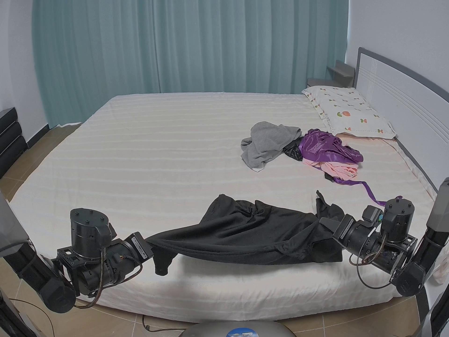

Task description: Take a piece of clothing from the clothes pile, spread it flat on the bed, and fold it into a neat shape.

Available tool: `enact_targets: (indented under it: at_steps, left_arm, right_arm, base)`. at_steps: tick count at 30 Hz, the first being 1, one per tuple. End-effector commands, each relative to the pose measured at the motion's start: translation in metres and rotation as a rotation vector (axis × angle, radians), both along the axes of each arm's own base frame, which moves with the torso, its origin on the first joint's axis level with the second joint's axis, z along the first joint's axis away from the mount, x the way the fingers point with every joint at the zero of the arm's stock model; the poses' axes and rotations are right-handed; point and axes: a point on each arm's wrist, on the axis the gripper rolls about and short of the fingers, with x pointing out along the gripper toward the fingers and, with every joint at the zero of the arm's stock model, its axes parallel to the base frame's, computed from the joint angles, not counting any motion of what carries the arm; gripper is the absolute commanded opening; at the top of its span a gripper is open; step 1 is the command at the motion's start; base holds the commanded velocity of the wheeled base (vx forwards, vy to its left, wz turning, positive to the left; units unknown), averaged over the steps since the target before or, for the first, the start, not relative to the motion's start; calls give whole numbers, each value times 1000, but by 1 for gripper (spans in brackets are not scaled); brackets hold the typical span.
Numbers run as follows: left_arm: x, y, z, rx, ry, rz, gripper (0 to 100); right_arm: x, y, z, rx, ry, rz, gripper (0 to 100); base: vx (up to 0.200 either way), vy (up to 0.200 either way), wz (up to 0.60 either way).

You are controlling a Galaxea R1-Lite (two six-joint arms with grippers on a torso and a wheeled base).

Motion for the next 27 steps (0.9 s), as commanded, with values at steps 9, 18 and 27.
enact_targets:
  at_steps: [9,18,27]
  left_arm:
    - [-2,-2,-1,2,3,-12,0]
    - [-2,-3,-1,3,6,-13,0]
    - [-4,-4,-2,4,9,-21,0]
  right_arm:
    - [2,-1,5,46,-36,-16,0]
    - [3,-1,3,44,-30,-14,0]
    - [3,-1,1,43,-24,-15,0]
  base:
    - [0,200,0]
    - [0,200,0]
    - [0,200,0]
